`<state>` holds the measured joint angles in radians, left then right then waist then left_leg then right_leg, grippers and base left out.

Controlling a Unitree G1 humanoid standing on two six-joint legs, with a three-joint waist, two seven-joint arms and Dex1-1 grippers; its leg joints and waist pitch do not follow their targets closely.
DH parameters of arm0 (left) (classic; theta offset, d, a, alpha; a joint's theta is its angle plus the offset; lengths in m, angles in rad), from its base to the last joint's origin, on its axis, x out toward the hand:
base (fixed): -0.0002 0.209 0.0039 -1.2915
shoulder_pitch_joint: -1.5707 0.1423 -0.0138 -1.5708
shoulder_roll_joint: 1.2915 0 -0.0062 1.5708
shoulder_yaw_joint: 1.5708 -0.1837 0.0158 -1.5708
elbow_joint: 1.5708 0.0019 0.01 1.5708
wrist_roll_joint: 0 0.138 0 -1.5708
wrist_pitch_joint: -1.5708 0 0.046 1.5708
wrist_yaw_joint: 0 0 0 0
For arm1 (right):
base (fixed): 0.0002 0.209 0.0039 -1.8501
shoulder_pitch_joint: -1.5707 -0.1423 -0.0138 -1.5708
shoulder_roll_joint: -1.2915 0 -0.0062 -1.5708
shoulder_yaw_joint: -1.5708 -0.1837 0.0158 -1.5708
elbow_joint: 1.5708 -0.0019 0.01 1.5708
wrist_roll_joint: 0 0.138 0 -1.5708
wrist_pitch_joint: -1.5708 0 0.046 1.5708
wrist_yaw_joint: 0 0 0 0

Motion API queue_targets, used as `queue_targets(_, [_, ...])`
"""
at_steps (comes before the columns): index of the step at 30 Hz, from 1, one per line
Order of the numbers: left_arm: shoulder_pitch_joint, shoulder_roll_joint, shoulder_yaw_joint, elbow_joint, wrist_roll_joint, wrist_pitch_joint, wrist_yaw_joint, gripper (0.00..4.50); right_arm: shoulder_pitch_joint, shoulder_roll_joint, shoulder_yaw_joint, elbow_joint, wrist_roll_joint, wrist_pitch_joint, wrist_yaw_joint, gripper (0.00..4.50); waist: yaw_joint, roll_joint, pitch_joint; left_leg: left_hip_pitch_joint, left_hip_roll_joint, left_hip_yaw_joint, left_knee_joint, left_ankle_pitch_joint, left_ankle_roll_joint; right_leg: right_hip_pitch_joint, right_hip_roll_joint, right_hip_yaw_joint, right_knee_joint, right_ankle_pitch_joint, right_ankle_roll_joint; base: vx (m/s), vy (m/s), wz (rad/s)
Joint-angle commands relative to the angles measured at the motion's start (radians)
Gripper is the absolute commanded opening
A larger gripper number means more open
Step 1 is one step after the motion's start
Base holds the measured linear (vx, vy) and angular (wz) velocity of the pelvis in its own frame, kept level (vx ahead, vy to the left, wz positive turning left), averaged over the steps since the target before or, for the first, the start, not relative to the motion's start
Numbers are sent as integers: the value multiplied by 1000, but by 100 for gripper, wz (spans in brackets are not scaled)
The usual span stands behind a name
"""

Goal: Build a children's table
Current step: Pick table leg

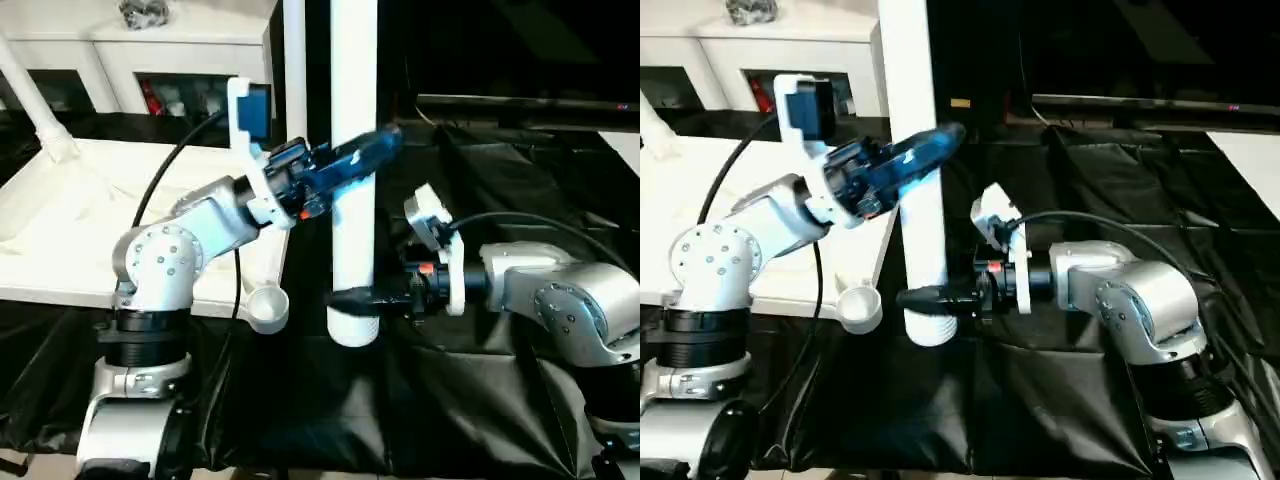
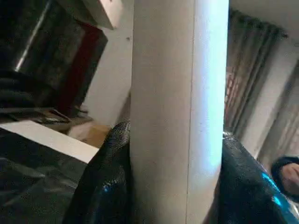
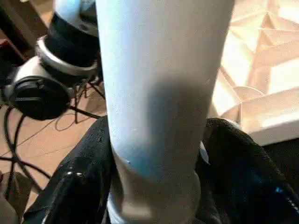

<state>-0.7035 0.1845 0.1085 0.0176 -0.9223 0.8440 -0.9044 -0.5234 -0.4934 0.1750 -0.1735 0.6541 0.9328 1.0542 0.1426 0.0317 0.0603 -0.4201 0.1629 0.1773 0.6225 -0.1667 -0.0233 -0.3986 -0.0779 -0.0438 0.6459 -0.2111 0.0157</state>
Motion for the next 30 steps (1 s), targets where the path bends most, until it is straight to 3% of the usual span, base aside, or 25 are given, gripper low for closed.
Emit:
queue_targets(1, [-13, 10, -14, -5, -21, 10, -33, 181, -4, -15, 0, 6, -3, -14, 2, 270, 0, -11, -74, 37, 60, -25, -80, -193, -31, 38, -72, 42, -81, -173, -207, 0, 0, 0])
queue_targets(3, [-13, 8, -17, -5, -23, 11, -40, 181, -2, -8, 0, 13, -6, -23, -3, 250, 0, -7, -74, 38, 61, -25, -80, -193, -34, 37, -71, 42, -80, -167, -209, 0, 0, 0])
queue_targets(9, [-5, 5, -25, -5, -20, 6, -47, 181, 4, 18, -7, 20, -8, -34, -18, 199, 0, -7, -77, 38, 60, -25, -79, -186, -32, 39, -71, 41, -77, -136, -220, 0, 0, 0])
queue_targets(13, [-2, -9, -9, 2, -17, 3, -13, 181, 10, 31, -11, 19, -6, -39, -36, 192, 0, -5, -77, 37, 60, -25, -78, -185, -32, 40, -71, 41, -75, -126, -226, 0, 0, 0])
queue_targets(15, [-4, -21, 6, 15, -11, -6, 20, 251, 11, 39, -15, 20, -5, -41, -49, 191, 0, -6, -77, 37, 59, -24, -78, -193, -34, 41, -72, 41, -77, -135, -227, 0, 0, 0])
queue_targets(17, [-3, -24, 7, 15, -1, -16, 33, 253, 13, 46, -19, 20, -7, -44, -61, 191, 0, -6, -76, 38, 60, -25, -78, -195, -37, 39, -72, 41, -79, -145, -224, 0, 0, 0])
queue_targets(20, [-3, -38, -19, 13, 135, -101, 171, 288, 13, 65, -25, 20, -31, -60, -106, 191, 0, -6, -77, 38, 64, -28, -82, -209, -46, 41, -72, 42, -81, -141, -208, 0, 0, 0])
queue_targets(24, [-5, -58, -18, 3, 202, -131, 285, 292, 6, 86, -25, 14, -65, -76, -167, 190, -1, -4, -77, 36, 61, -28, -81, -190, -49, 42, -72, 41, -80, -132, -194, 0, 0, 0])
queue_targets(30, [-18, -138, 38, 0, 214, -165, 462, 254, 3, 111, -29, -4, -68, -76, -216, 190, -3, -7, -78, 34, 60, -27, -77, -177, -40, 44, -69, 41, -79, -93, -209, 0, 0, 0])
